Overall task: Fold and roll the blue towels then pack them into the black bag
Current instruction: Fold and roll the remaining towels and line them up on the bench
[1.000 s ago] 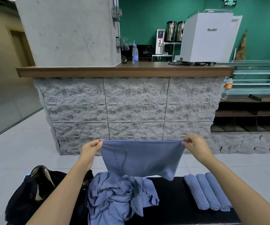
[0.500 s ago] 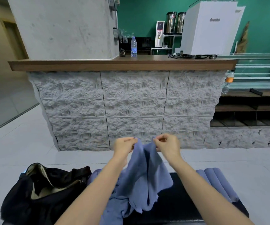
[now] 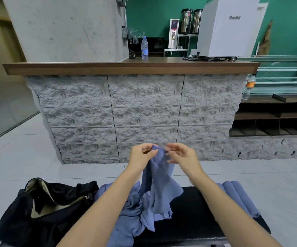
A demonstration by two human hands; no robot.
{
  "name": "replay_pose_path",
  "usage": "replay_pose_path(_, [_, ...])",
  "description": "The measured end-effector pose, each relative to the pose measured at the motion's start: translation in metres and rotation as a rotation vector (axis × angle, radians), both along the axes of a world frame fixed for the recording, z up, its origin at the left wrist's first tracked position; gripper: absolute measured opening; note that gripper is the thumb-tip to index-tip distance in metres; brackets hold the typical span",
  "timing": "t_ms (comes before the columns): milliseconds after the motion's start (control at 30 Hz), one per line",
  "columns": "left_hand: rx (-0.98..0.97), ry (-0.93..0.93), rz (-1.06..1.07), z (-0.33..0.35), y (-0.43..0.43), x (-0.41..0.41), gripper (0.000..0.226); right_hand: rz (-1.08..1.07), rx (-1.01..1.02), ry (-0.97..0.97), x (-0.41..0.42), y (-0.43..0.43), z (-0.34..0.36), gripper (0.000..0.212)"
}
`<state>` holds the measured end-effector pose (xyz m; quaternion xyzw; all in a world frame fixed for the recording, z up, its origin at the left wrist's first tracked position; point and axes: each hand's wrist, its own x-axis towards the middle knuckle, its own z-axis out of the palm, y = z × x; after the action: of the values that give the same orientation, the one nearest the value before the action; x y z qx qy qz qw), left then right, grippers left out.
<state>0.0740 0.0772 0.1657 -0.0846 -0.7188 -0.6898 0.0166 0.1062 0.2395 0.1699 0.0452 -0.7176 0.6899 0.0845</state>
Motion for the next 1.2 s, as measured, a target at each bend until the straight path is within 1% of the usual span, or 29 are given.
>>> replay_pose_path(33, [0.008, 0.009, 0.001, 0.002, -0.001, -0.003, 0.014, -0.050, 0.153, 0.059, -0.002, 0.012, -0.001, 0.024])
replay_pose_path(67, [0.020, 0.012, -0.011, 0.005, -0.003, -0.005, 0.017, -0.076, 0.374, 0.113, -0.006, 0.024, -0.003, 0.025])
replay_pose_path(100, [0.024, 0.017, -0.032, 0.007, -0.004, -0.007, 0.020, -0.050, 0.584, 0.147, -0.009, 0.036, -0.006, 0.026])
replay_pose_path(133, [0.021, 0.021, -0.055, 0.008, -0.006, -0.008, 0.021, 0.022, 0.747, 0.144, -0.012, 0.045, -0.010, 0.028])
replay_pose_path(200, [0.005, 0.028, -0.092, 0.011, -0.009, -0.011, 0.021, 0.164, 0.930, 0.085, -0.016, 0.059, -0.019, 0.029])
replay_pose_path(300, [-0.001, 0.031, -0.100, 0.014, -0.020, -0.013, 0.023, 0.233, 1.057, 0.087, -0.018, 0.070, -0.023, 0.016])
replay_pose_path(367, [-0.034, 0.014, -0.080, 0.012, -0.032, -0.016, 0.022, 0.237, 1.066, 0.078, -0.020, 0.076, -0.021, 0.014])
replay_pose_path(433, [-0.078, 0.005, -0.057, 0.014, -0.038, -0.018, 0.020, 0.185, 1.016, 0.068, -0.024, 0.078, -0.009, 0.014])
replay_pose_path(467, [-0.072, 0.017, -0.040, 0.016, -0.039, -0.018, 0.018, 0.140, 0.977, 0.099, -0.024, 0.075, 0.000, 0.014])
replay_pose_path(567, [0.082, 0.056, 0.067, 0.025, -0.035, -0.024, 0.013, -0.082, 0.789, 0.310, -0.025, 0.069, 0.027, 0.009])
replay_pose_path(600, [0.097, 0.056, 0.090, 0.024, -0.033, -0.026, 0.012, -0.140, 0.767, 0.374, -0.026, 0.070, 0.029, 0.007])
replay_pose_path(633, [0.071, 0.034, 0.090, 0.019, -0.029, -0.027, 0.010, -0.141, 0.841, 0.369, -0.026, 0.071, 0.029, 0.007])
replay_pose_path(667, [0.008, -0.039, 0.076, 0.010, -0.024, -0.028, 0.009, -0.085, 0.994, 0.257, -0.029, 0.073, 0.024, 0.009])
replay_pose_path(700, [-0.048, -0.130, 0.081, -0.005, -0.021, -0.027, 0.009, -0.014, 1.169, 0.083, -0.029, 0.076, 0.012, 0.011])
replay_pose_path(733, [-0.087, -0.189, 0.088, -0.019, -0.018, -0.026, 0.012, 0.032, 1.230, -0.050, -0.029, 0.082, 0.000, 0.011])
replay_pose_path(767, [-0.099, -0.207, 0.082, -0.028, -0.016, -0.028, 0.016, 0.032, 1.186, -0.095, -0.029, 0.089, -0.007, 0.012])
replay_pose_path(833, [-0.082, -0.199, 0.044, -0.033, -0.010, -0.027, 0.018, -0.003, 1.051, -0.079, -0.025, 0.100, -0.009, 0.011])
replay_pose_path(867, [-0.094, -0.188, 0.031, -0.031, -0.008, -0.027, 0.016, -0.026, 1.019, -0.055, -0.021, 0.104, -0.006, 0.006])
replay_pose_path(967, [-0.182, -0.125, -0.038, -0.022, 0.001, -0.023, 0.008, -0.016, 0.938, -0.058, -0.016, 0.114, -0.005, 0.009])
replay_pose_path(1067, [-0.199, -0.092, -0.094, -0.011, 0.008, -0.023, 0.008, -0.064, 0.802, -0.063, -0.016, 0.125, -0.002, 0.005])
replay_pose_path(1200, [-0.170, -0.156, -0.180, -0.007, 0.014, -0.029, 0.008, 0.022, 0.659, -0.064, -0.013, 0.138, 0.003, 0.002])
